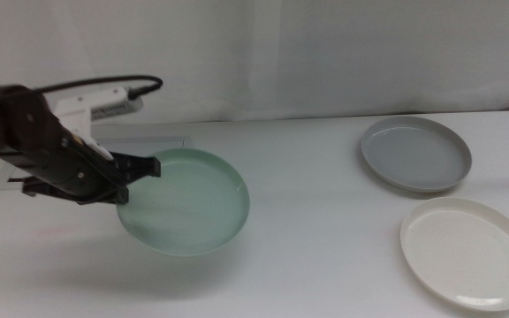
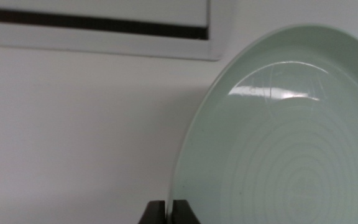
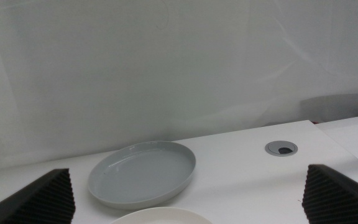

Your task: Stack the three bowls on top of each other.

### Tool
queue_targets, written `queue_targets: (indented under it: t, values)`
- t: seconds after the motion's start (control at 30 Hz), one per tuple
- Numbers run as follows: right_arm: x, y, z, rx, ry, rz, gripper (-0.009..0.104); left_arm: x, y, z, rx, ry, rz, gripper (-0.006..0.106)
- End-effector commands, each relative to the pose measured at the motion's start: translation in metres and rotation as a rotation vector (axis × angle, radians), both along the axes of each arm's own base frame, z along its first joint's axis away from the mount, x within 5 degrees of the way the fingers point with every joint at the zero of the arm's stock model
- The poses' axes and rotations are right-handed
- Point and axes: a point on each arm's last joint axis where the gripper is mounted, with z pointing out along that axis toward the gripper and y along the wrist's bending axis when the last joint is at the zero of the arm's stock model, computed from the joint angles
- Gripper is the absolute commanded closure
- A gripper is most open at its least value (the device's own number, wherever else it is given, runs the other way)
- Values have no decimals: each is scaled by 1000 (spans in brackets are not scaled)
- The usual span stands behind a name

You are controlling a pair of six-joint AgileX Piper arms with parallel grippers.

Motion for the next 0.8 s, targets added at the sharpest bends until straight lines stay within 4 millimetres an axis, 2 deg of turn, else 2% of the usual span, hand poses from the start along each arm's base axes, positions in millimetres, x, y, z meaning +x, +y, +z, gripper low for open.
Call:
queue_targets:
  t: [0.0, 0.07, 0.17, 0.33, 0.47, 0.53, 0.77]
  values:
    - [-1, 0, -11, -14, -3, 3, -8, -9, -5, 20, -20, -23, -23, 103]
    - [-1, 0, -11, -14, -3, 3, -8, -16, -12, 29, -24, -38, -49, 103]
    - [-1, 0, -11, -14, -3, 3, -8, -26, -34, 40, -52, -68, -107, 103]
    - [-1, 0, -11, -14, -3, 3, -8, -37, -78, 37, -86, -97, -200, 103]
    - [-1, 0, -11, -14, -3, 3, -8, -36, -99, 20, -90, -70, -226, 103]
    - [-1, 0, -11, -14, -3, 3, -8, -31, -104, 0, -71, -21, -229, 103]
    - [-1, 0, -11, -14, -3, 3, -8, -15, -112, -37, -60, -10, -210, 103]
